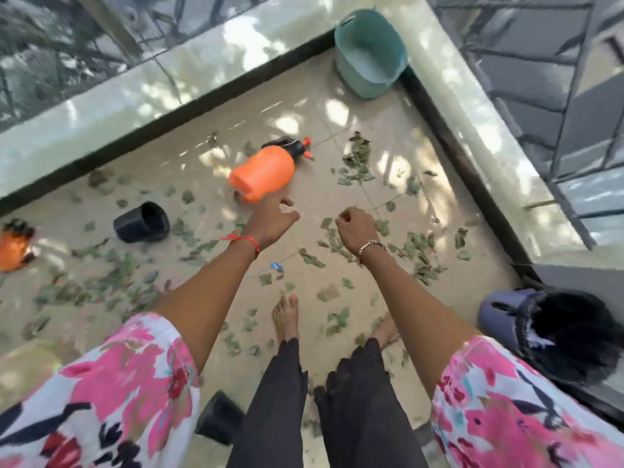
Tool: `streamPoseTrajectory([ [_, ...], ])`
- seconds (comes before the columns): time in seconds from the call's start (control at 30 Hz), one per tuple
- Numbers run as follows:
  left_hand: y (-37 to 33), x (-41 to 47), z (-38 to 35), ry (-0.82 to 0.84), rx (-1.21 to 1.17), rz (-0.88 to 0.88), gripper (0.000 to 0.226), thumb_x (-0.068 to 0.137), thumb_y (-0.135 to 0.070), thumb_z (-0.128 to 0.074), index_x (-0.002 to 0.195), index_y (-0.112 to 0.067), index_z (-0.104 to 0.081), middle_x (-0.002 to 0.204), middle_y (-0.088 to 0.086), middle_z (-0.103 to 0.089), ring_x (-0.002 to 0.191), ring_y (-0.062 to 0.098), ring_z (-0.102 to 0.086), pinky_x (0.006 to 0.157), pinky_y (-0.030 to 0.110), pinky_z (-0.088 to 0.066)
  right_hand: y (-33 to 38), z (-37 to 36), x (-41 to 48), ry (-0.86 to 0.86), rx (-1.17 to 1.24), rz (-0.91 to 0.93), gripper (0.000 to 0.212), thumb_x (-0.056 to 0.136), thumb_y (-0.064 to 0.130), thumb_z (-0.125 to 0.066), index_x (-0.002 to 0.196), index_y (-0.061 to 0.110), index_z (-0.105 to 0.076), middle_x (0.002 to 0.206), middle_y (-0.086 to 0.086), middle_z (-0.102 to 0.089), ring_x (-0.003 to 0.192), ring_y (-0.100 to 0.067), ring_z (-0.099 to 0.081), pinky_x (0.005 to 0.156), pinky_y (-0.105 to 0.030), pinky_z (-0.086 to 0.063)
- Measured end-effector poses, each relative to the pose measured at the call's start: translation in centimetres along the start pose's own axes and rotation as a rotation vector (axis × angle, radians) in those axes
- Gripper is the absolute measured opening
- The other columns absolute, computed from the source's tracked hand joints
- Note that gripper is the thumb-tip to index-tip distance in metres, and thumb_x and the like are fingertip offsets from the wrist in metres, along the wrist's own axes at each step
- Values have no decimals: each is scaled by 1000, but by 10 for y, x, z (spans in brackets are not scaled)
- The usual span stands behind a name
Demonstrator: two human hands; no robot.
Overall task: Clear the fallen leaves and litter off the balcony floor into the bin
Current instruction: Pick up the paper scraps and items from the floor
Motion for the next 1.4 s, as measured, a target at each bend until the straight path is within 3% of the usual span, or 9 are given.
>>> streamPoseTrajectory([
  [0.17,47,-22,11,-56,-1,-6,28,84,-7,-62,112,-5,-58,114,12,-53,108,23,-48,77,18,-28,20,-53,-6,91,-107,87,25,92,10,-48,104,-6,-61,114,-23,-60,110,-33,-52,85,-31,-33],
  [0.33,90,-18,-22,0,56,72,33,85,-15,-62,115,-3,-58,130,14,-48,126,28,-39,100,27,-28,-4,-99,0,174,-213,131,26,94,15,-45,109,-3,-57,118,-21,-54,113,-34,-48,90,-34,-34],
  [0.6,138,-11,-121,64,29,209,35,85,-14,-60,119,-6,-56,132,14,-44,129,29,-34,101,30,-30,-91,-138,18,298,-429,220,33,94,16,-43,118,-5,-50,129,-23,-42,120,-36,-42,98,-39,-37],
  [0.73,186,-18,-172,126,11,325,39,86,-13,-59,123,-7,-53,140,13,-37,133,28,-28,101,27,-28,-137,-159,33,365,-545,257,35,94,17,-43,123,-3,-47,130,-22,-40,118,-36,-41,96,-39,-37],
  [1.03,283,-11,-229,180,46,392,34,89,-15,-55,122,-6,-53,129,16,-42,125,30,-37,100,30,-31,-200,-235,60,359,-575,246,34,92,16,-46,122,-1,-47,129,-19,-39,117,-34,-39,96,-41,-38],
  [1.27,320,36,-244,128,28,370,42,82,-7,-61,124,-6,-53,132,16,-41,128,30,-36,101,29,-30,-194,-292,92,287,-497,420,27,93,12,-44,115,2,-55,120,-15,-51,115,-29,-44,89,-37,-41],
  [1.4,338,61,-253,77,11,305,44,83,-7,-61,126,-6,-50,135,15,-40,129,28,-36,99,23,-28,-169,-341,126,244,-419,458,27,94,22,-48,115,6,-55,117,-11,-55,111,-26,-49,82,-35,-41],
])
Point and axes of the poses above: each hand's wrist, its own x-axis towards the middle knuckle, its own z-axis out of the back of the hand, y = z × x, the point moved 6 cm from there along x, towards the middle knuckle
